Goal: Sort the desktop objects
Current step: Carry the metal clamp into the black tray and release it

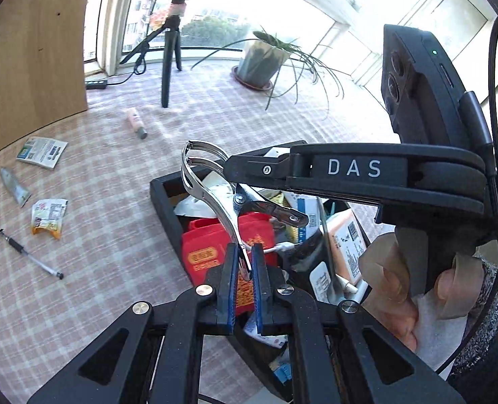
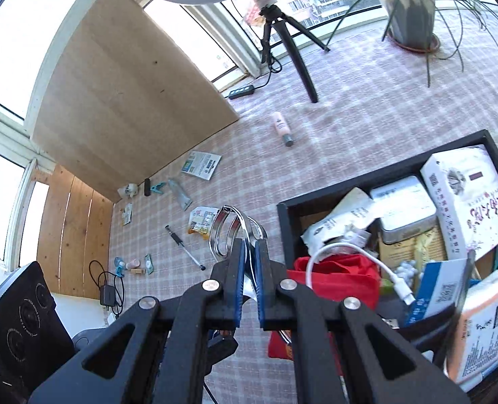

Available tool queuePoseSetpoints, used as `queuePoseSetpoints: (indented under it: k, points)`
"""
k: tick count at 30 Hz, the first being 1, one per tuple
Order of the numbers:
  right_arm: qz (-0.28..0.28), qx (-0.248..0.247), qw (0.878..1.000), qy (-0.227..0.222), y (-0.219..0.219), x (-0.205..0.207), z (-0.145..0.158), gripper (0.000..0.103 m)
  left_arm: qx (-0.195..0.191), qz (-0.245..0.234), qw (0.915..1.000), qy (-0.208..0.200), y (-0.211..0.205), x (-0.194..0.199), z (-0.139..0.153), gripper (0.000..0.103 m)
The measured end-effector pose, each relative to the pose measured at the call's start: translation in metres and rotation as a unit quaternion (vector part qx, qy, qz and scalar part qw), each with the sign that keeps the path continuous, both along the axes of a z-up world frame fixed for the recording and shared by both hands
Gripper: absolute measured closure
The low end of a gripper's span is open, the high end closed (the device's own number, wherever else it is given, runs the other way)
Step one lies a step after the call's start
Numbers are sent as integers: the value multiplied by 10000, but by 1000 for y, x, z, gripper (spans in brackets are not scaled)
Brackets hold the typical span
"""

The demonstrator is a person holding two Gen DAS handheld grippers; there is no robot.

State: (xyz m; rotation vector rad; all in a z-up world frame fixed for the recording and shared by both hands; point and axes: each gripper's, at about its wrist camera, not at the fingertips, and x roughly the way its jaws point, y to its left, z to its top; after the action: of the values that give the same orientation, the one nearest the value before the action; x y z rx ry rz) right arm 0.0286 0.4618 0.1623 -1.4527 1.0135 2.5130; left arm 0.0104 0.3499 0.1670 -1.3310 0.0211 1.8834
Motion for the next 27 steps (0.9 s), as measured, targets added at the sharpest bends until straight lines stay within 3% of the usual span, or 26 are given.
queuePoseSetpoints:
  k: [5,9,11,12,15,19,22,27]
  points:
    - [-494,142,9987,-52,47,46,6,97,-57,-472,9989,-24,50,15,1,95]
    - [-756,347,9965,-99,68,70,14,91,-143,-407,9991,-45,57,18,0,71]
    - [-854,429,9953,-128,74,78,16,71,-218,-389,9990,-13,54,19,0,71]
    - [-873,447,9951,-118,75,81,17,67,-263,-371,9990,-19,53,17,-3,70]
    - [-866,475,9950,-128,75,87,17,64,-372,-197,9991,-57,41,13,-8,61]
    - [-778,471,9956,-209,67,89,14,63,-507,94,9987,-47,20,4,-15,57]
    - [-627,587,9960,-245,52,87,15,57,-631,331,9974,81,-1,3,-13,49]
    - [-341,836,9957,-182,20,84,18,53,-822,715,9936,281,-39,4,-10,47]
